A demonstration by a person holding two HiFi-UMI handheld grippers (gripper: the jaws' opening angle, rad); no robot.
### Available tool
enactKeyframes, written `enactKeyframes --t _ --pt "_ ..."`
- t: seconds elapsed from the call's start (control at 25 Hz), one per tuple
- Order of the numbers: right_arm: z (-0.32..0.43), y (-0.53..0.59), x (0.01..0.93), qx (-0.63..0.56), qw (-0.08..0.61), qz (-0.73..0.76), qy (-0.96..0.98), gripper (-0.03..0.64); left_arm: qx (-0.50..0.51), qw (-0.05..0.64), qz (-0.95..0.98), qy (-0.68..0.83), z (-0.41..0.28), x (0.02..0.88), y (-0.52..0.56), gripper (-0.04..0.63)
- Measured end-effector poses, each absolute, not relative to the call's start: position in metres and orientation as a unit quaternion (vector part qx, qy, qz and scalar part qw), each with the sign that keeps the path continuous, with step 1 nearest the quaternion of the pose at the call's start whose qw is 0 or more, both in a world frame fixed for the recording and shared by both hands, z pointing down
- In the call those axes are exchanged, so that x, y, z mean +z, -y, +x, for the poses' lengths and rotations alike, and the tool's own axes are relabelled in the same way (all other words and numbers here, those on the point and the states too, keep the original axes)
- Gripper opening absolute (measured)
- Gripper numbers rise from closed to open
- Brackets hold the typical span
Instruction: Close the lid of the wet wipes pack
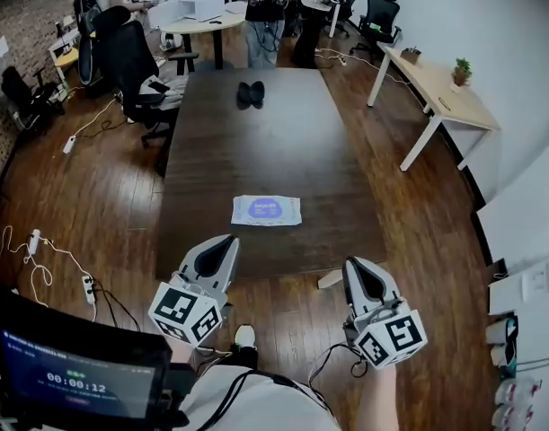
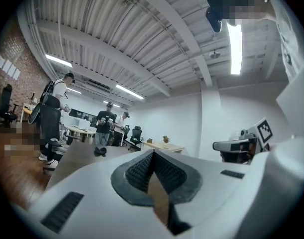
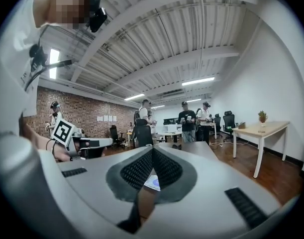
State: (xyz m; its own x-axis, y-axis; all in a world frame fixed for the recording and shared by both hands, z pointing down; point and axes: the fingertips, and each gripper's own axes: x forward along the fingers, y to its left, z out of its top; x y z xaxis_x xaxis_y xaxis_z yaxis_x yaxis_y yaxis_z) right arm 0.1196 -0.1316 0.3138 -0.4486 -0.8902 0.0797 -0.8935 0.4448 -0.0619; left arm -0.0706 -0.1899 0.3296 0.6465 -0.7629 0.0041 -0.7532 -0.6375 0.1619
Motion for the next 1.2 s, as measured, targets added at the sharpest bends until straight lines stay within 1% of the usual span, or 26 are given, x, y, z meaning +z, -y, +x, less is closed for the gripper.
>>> enactKeyframes --t 0.28,0.52,0.76,1.04,1.2 --pt "0.17 0.012 0.317 0.051 -0.01 0.52 0.853 0.005 -0.039 0.09 0.899 0.427 -0.017 0.311 0.073 -0.003" --pt "0.207 -0.097 0.326 0.059 -0.03 0.507 0.86 0.005 -0.032 0.075 0.894 0.441 0.016 0.307 -0.04 -0.003" --pt "0.223 -0.175 0.319 0.068 -0.054 0.492 0.867 0.005 -0.019 0.059 0.88 0.472 0.008 0.302 -0.128 -0.002" --pt "0.226 -0.212 0.289 0.048 -0.094 0.484 0.868 0.005 -0.01 0.03 0.865 0.501 -0.02 0.27 -0.162 -0.002" --pt "0.221 -0.227 0.278 0.037 -0.092 0.486 0.868 0.005 -0.03 0.016 0.868 0.495 -0.026 0.263 -0.172 -0.003"
